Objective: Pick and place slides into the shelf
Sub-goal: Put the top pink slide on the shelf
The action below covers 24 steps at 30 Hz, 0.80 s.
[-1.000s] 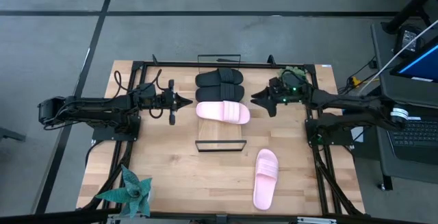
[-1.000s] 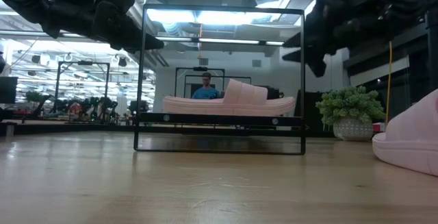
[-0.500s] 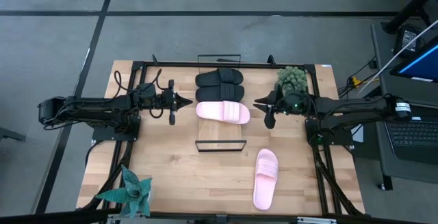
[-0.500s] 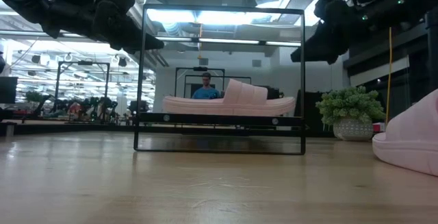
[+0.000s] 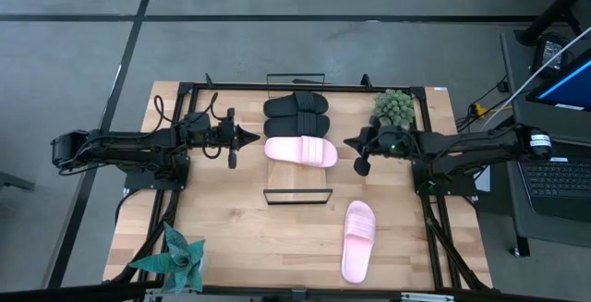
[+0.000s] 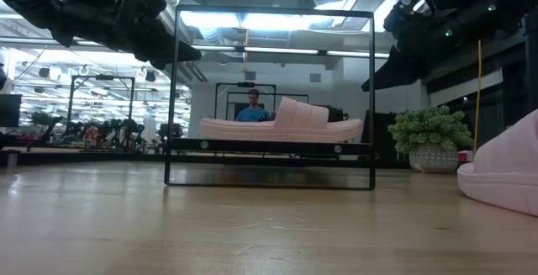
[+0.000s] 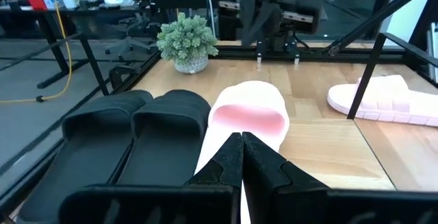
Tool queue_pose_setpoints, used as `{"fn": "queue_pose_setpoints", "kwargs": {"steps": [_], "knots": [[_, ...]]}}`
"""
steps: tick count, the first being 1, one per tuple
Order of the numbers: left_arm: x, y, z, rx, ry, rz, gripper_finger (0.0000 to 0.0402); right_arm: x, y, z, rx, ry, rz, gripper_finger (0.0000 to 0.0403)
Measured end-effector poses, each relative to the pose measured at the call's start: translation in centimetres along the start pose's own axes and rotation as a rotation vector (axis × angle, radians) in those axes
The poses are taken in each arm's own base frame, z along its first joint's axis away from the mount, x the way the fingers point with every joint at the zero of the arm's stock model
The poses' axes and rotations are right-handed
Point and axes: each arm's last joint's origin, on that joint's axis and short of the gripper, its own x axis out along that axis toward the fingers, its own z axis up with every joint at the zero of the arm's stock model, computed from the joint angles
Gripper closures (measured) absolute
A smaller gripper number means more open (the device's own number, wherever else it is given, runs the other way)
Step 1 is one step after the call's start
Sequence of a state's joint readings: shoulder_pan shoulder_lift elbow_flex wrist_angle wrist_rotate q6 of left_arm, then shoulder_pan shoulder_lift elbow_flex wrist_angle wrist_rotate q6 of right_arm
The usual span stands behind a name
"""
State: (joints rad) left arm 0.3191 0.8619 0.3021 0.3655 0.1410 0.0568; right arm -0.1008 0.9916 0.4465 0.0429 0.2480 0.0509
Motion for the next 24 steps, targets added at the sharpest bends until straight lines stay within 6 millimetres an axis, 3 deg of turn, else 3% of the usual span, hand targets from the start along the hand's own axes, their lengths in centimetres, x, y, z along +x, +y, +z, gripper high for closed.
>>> {"fn": "queue_pose_setpoints", "kwargs": {"steps": [8, 14, 24], "knots": [[-0.1, 0.0, -1.3, -0.051, 0.139, 0.024, 0.0401, 0.4, 2.0, -2.4, 0.109, 0.111, 0.095, 0.0401], [-0.1, 0.2, -1.4, -0.064, 0.146, 0.098, 0.0401, 1.0, 3.5, -2.7, 0.16, 0.104, 0.13, 0.0401], [-0.1, 0.2, -1.4, -0.06, 0.146, 0.099, 0.0401, 3.6, 4.7, -3.6, 0.12, 0.086, 0.12, 0.0402]]}}
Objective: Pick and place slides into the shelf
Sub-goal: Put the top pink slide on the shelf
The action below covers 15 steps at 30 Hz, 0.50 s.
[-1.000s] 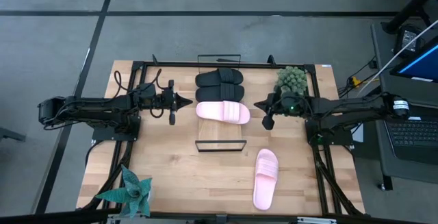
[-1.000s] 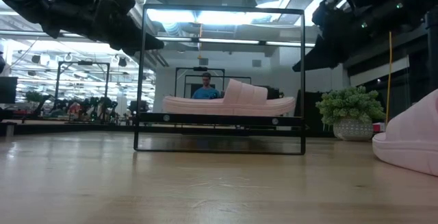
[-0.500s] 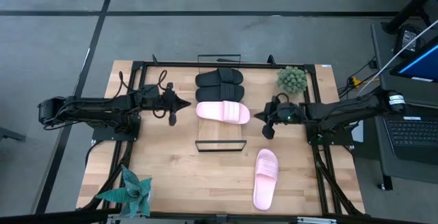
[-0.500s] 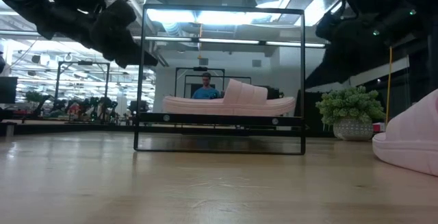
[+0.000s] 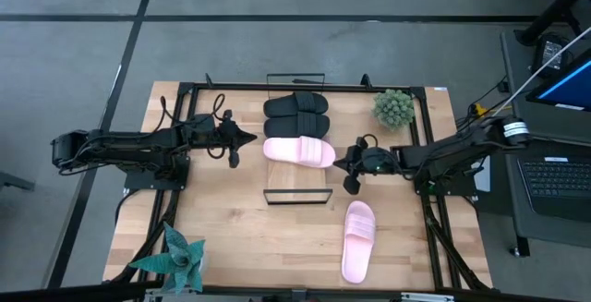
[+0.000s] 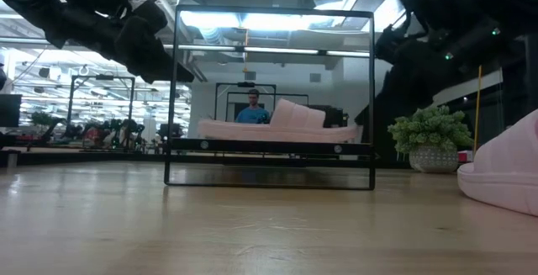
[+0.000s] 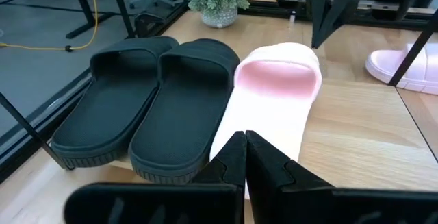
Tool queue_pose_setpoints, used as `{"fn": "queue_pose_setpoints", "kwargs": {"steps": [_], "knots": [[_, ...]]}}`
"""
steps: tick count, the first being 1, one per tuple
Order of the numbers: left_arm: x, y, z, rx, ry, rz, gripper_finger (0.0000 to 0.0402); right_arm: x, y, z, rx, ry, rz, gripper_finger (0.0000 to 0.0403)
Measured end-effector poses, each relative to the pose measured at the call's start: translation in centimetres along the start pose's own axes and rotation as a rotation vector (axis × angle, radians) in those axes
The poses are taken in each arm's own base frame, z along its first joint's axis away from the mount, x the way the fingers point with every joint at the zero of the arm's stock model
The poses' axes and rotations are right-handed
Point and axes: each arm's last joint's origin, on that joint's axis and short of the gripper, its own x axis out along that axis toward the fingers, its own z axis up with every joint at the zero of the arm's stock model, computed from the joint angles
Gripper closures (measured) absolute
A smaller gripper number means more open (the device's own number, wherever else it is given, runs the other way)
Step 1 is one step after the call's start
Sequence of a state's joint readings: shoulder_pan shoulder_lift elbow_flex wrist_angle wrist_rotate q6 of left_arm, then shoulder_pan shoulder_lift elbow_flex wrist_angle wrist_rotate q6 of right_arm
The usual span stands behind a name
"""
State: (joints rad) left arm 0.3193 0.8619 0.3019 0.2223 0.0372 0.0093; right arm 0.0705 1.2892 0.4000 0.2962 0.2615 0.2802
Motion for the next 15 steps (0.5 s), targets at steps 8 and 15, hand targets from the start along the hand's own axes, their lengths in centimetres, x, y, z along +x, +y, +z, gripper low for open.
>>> {"fn": "queue_pose_setpoints", "kwargs": {"steps": [8, 15], "knots": [[0.0, 0.0, -0.04, 0.0, 0.004, 0.0, 0.0401, 0.71, -0.57, -0.38, 0.008, 0.027, -0.031, 0.0402], [0.0, 0.0, -0.04, 0.0, 0.004, 0.0, 0.0401, 0.82, -0.95, 0.5, -0.037, -0.051, -0.044, 0.0402]]}}
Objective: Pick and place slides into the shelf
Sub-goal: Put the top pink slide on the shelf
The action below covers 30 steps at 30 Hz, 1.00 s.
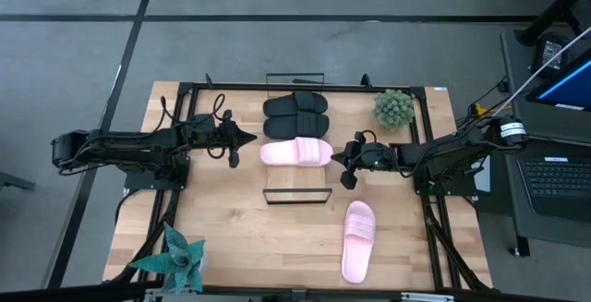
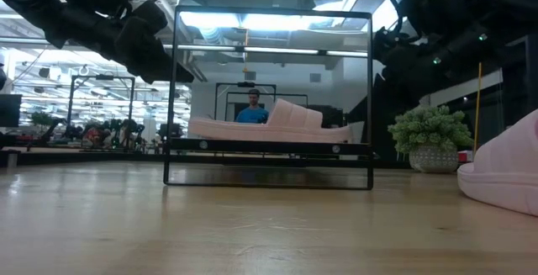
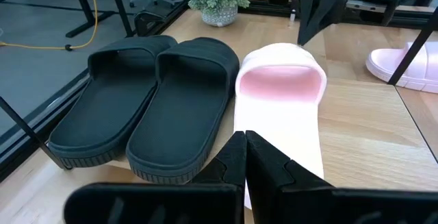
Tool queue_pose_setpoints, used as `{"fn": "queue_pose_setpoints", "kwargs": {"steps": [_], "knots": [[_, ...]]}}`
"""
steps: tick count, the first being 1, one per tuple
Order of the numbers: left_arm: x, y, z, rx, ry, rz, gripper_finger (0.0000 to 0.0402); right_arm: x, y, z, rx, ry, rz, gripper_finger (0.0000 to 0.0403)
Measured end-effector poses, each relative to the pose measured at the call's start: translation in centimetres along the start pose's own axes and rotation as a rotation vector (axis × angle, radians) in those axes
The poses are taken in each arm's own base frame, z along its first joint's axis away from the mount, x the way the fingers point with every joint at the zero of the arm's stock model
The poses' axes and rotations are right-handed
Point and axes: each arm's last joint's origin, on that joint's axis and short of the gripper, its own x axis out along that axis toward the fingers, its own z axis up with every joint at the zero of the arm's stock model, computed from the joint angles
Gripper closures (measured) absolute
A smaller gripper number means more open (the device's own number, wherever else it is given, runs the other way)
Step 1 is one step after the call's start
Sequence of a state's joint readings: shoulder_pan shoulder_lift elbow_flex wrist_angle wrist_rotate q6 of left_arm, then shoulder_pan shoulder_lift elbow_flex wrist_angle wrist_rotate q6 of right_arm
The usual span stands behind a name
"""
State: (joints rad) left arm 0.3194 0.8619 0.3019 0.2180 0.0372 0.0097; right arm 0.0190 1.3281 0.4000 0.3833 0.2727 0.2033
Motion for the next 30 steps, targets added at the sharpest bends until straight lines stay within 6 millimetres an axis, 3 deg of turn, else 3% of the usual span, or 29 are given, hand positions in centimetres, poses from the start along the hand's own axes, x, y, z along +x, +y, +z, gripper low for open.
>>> {"fn": "queue_pose_setpoints", "kwargs": {"steps": [10, 19, 30], "knots": [[0.0, 0.0, 0.0, 0.0, 0.0, 0.0, 0.0401, -0.1, 0.0, 0.4, 0.009, -0.025, 0.016, 0.0402], [0.0, 0.0, 0.0, 0.0, 0.0, 0.0, 0.0401, -0.9, 0.9, 3.3, -0.075, -0.109, 0.189, 0.0402], [0.0, 0.0, 0.0, 0.001, -0.003, -0.001, 0.0401, 0.1, 1.3, 3.3, -0.164, -0.014, 0.224, 0.0402]]}}
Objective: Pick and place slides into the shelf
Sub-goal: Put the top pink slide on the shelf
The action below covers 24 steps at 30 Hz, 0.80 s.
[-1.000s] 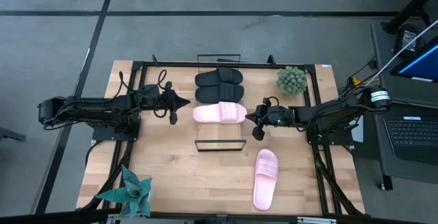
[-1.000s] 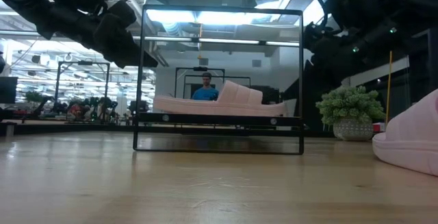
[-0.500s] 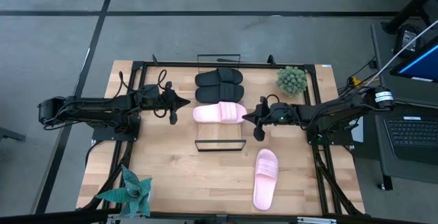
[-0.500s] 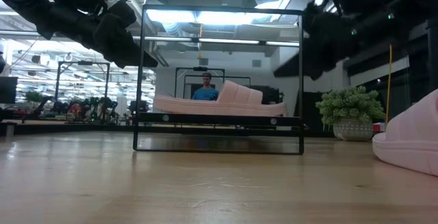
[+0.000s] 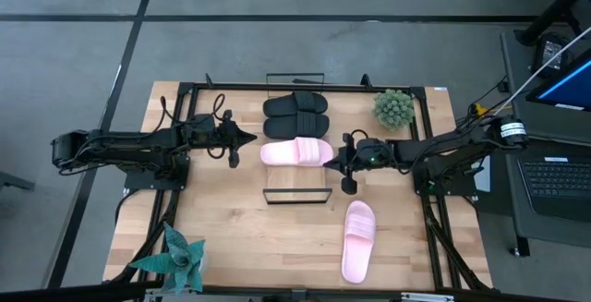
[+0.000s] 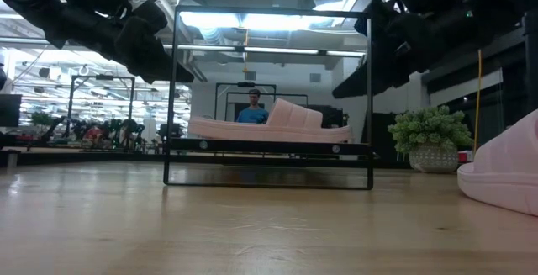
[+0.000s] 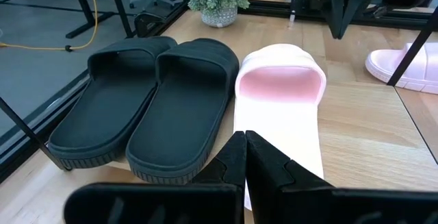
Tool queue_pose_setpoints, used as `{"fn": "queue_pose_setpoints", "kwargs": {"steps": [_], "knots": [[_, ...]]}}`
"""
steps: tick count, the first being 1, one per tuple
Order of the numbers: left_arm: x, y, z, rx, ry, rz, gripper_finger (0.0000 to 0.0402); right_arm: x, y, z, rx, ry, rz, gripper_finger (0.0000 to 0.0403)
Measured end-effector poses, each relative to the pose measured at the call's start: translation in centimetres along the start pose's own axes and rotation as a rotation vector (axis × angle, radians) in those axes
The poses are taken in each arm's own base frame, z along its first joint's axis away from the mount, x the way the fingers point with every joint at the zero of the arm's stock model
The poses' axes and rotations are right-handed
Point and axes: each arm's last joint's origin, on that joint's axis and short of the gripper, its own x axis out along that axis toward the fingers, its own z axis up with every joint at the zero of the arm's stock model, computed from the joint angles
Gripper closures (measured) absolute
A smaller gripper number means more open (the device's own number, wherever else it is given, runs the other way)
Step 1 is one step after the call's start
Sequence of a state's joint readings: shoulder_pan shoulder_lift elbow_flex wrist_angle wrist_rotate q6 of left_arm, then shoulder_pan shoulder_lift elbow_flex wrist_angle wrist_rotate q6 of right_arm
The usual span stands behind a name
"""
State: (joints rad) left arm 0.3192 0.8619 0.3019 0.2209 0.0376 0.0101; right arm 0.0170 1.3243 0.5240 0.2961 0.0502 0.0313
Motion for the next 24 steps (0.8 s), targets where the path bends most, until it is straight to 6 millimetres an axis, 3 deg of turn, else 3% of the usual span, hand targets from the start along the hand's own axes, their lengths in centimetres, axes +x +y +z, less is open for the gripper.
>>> {"fn": "queue_pose_setpoints", "kwargs": {"steps": [7, 14, 24], "knots": [[0.0, 0.0, 0.0, 0.0, 0.001, 0.0, 0.0401, -0.5, 0.0, 1.5, -0.022, 0.149, -0.003, 0.0402], [0.0, 0.0, 0.1, 0.011, -0.01, -0.017, 0.0401, -0.7, 0.2, 2.9, -0.078, 0.17, 0.054, 0.0402], [0.2, -0.7, 0.6, 0.051, -0.047, -0.241, 0.0401, -1.5, -0.8, 3.5, -0.122, 0.157, -0.01, 0.0402]]}}
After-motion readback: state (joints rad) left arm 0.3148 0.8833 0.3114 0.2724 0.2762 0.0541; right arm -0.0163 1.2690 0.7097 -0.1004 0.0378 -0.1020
